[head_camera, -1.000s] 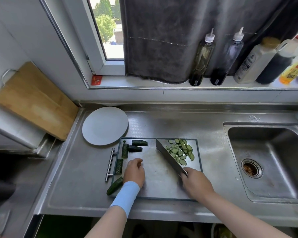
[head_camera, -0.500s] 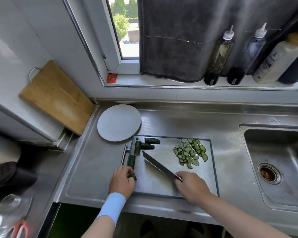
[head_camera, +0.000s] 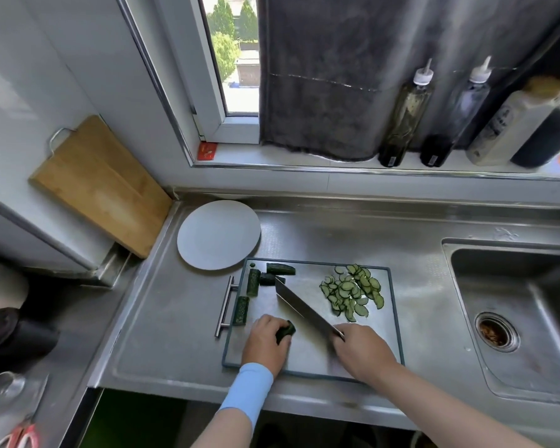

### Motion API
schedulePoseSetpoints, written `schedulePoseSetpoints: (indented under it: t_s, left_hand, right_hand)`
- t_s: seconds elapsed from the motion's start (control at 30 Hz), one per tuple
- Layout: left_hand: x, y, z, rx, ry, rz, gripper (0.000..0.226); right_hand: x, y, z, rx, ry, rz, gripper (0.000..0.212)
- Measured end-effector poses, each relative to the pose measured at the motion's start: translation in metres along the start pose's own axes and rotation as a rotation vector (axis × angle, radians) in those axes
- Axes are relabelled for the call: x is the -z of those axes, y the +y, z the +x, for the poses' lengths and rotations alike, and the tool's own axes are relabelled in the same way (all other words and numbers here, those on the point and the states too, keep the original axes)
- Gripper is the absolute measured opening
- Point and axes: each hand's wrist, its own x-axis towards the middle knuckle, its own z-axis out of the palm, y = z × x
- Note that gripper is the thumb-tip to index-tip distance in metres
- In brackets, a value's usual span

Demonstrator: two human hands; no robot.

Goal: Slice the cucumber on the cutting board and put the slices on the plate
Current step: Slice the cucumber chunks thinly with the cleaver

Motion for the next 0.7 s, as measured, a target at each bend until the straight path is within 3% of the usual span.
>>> schedulePoseSetpoints:
  t_s: [0.53, 0.7]
  left_hand:
    - [-0.027, 0.011, 0.008, -0.104, 0.089, -0.004, 0.012]
    - [-0.033, 0.009, 0.014, -0.170, 0.099, 0.061, 0.015]
  right_hand:
    - [-0.002, 0.005, 0.001, 0.067, -0.070, -0.012, 0.037]
    - [-0.006, 0.006, 0.004, 0.074, -0.048, -0.011, 0.022]
